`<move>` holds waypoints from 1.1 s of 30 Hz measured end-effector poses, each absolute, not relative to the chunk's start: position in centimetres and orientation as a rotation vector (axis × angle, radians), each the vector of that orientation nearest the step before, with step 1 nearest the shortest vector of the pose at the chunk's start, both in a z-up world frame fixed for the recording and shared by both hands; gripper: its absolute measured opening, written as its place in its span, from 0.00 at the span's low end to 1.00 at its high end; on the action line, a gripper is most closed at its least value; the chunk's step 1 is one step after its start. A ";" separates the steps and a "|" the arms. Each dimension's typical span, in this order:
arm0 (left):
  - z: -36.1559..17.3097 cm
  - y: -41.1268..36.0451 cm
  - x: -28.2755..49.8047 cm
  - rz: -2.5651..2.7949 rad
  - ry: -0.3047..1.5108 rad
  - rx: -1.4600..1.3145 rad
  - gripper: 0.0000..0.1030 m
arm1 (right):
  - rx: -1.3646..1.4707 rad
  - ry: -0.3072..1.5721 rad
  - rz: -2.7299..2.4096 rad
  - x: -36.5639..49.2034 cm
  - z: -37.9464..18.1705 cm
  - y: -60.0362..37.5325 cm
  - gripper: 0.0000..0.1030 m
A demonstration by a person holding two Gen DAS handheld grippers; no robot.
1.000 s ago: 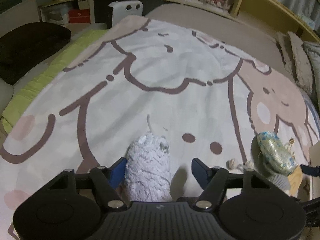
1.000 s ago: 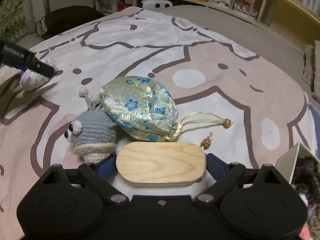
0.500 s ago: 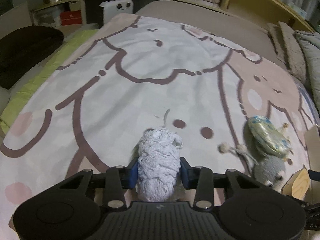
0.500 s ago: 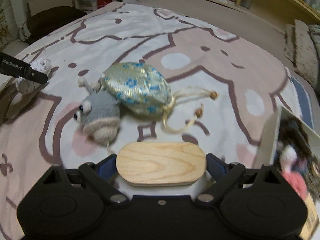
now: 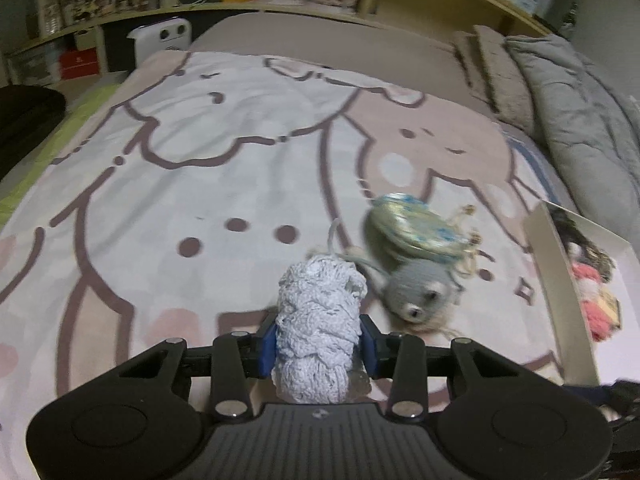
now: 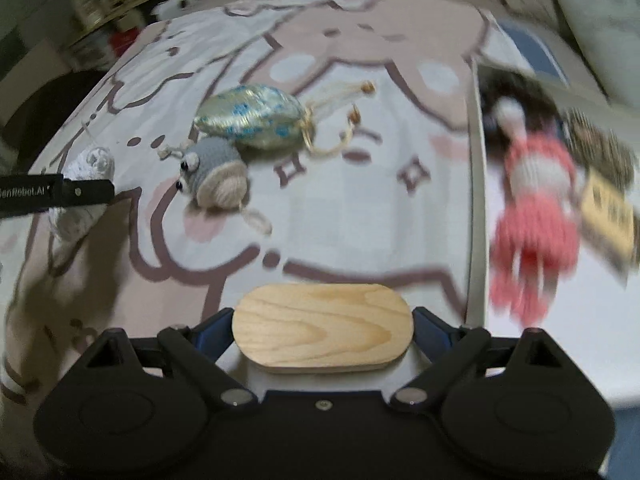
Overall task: Organize objects
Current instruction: 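Carry the yarn skein and wooden block over the white tray with both tools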
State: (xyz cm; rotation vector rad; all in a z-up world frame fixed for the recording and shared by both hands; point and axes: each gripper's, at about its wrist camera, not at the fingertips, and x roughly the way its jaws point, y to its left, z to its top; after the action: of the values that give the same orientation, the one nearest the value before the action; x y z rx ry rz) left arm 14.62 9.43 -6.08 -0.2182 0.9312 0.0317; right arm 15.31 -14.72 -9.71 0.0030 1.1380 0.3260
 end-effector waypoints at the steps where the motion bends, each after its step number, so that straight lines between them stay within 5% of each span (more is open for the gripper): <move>1: -6.0 9.1 14.4 0.022 0.928 -0.220 0.41 | 0.009 1.140 0.321 15.0 -9.8 -14.7 0.91; 33: -5.3 6.6 13.0 -0.055 0.905 -0.203 0.41 | -0.096 1.104 0.601 11.7 -9.6 -13.4 0.91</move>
State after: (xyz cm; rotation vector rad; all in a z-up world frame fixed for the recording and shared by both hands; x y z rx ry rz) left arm 13.05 6.57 -5.28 -0.2034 0.9051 -0.0548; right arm 11.68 -13.43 -9.59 -0.0963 1.1044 0.6014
